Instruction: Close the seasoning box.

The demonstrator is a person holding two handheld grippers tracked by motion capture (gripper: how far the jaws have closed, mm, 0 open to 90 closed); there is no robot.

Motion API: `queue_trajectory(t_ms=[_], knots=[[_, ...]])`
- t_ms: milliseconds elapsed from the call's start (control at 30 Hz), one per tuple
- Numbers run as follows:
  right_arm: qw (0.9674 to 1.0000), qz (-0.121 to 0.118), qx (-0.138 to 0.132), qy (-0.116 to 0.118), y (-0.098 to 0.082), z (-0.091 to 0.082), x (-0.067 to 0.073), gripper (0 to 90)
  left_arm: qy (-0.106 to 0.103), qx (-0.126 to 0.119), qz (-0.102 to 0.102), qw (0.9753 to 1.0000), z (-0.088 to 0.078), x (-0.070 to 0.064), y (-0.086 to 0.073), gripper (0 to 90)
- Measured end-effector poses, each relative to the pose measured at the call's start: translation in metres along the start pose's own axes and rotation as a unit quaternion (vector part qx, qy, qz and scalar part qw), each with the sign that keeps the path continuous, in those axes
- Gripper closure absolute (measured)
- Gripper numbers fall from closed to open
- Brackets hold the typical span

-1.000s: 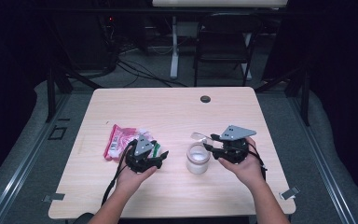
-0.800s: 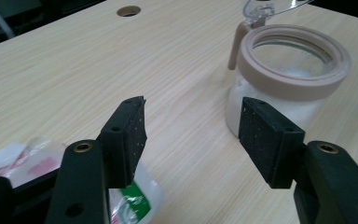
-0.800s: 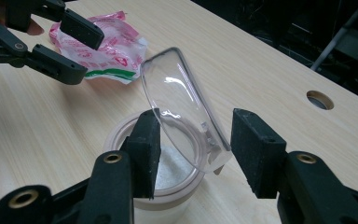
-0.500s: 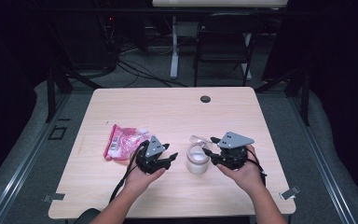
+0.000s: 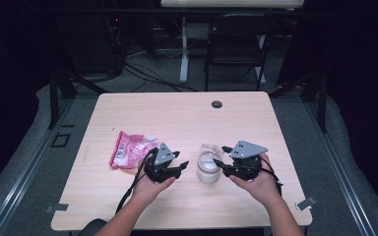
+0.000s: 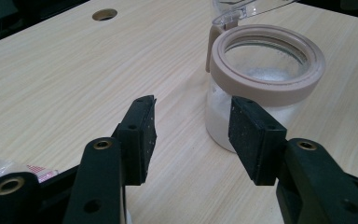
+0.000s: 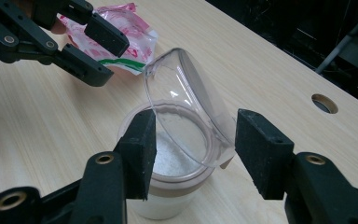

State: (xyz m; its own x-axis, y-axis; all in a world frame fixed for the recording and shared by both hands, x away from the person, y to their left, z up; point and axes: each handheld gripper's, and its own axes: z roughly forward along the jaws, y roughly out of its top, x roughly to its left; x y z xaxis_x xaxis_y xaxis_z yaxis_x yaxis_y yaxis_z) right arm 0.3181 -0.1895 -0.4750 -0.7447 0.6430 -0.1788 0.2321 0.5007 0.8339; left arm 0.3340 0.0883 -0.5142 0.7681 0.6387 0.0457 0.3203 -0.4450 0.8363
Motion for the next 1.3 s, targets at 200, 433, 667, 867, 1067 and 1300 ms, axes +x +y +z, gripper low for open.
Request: queue_trajectory(t_ms=[200,433,667,867,1067,1300], knots=[[0.9999,-0.015,0.005,0.002,0.0001,0.0017,0.0023,46.4,0.001,-0.002,-0.004,1.0000,-0.0001,0.0017,-0.0011,49.5],[0.9995,-0.022,-0.001,0.021,0.0024,-0.0014,0.0040,47.5,0.006,-0.002,-0.009,0.9999,-0.0010,0.0038,-0.0017,49.1],[0.9996,-0.019,0.007,0.020,-0.0001,0.0012,0.0023,48.3,0.006,-0.001,-0.010,0.9999,-0.0012,0.0047,-0.0020,48.9],[0.9996,-0.017,0.007,0.021,-0.0002,0.0017,0.0025,48.3,0.007,0.000,-0.010,0.9999,-0.0015,0.0056,-0.0024,48.5],[0.9996,-0.016,0.008,0.024,0.0000,0.0022,0.0028,48.2,0.008,0.000,-0.012,0.9999,-0.0018,0.0058,-0.0027,48.2],[0.9995,-0.015,0.007,0.026,0.0005,0.0018,0.0029,48.2,0.009,-0.001,-0.012,0.9999,-0.0024,0.0064,-0.0026,48.1]])
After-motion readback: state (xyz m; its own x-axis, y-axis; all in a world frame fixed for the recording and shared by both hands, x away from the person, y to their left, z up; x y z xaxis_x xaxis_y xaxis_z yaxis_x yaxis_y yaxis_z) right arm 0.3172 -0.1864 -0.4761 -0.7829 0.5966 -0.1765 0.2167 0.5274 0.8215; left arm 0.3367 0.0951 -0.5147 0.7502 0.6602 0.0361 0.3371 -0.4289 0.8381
